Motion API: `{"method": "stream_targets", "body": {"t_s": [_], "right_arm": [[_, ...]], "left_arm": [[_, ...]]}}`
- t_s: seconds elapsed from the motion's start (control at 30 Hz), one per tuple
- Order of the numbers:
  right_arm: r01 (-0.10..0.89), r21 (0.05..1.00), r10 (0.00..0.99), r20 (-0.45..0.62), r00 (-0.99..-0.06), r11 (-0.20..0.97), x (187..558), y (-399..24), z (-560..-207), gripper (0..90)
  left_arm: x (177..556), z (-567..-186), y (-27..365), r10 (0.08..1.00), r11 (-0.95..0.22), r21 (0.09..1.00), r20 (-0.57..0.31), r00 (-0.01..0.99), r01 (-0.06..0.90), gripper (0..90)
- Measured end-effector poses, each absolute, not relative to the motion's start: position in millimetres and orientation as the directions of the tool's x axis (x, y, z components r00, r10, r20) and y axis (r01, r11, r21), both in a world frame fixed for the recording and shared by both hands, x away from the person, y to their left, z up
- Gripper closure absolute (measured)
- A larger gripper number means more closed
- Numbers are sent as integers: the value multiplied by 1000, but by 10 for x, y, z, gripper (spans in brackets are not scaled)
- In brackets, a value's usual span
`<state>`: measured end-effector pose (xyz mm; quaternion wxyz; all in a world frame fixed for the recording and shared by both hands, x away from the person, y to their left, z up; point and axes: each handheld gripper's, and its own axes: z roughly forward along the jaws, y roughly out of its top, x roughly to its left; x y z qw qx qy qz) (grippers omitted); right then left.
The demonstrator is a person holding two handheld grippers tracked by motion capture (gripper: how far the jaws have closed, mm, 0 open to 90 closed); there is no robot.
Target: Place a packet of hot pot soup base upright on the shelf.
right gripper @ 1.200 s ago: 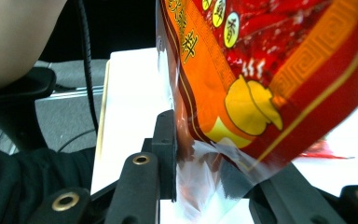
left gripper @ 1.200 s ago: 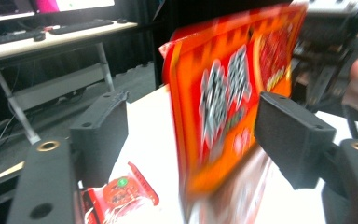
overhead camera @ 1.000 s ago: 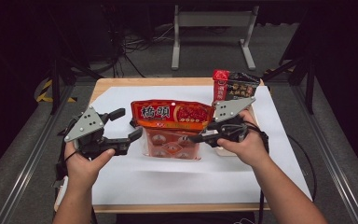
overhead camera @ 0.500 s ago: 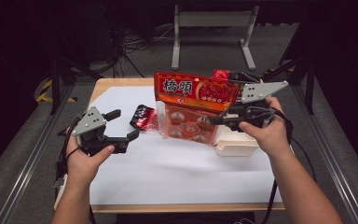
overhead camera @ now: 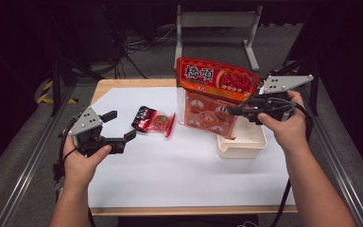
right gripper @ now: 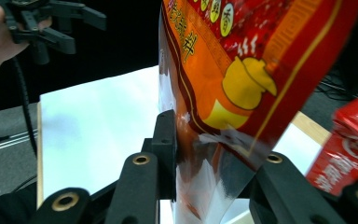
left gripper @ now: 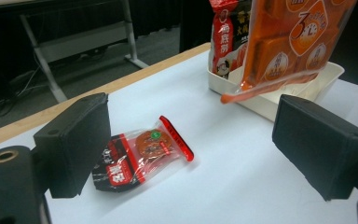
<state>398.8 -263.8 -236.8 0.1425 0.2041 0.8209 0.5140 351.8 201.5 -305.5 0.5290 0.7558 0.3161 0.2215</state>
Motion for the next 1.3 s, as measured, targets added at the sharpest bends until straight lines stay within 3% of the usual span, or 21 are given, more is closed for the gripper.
{"method": "stream_targets", "body": {"t_s": [1.3], "right_arm": [[267, 915, 684, -14, -729, 303, 4170, -3258, -2477, 711]], "left_arm": [[3629, -3186, 2154, 746, -242, 923, -21, 666, 300, 124]]}}
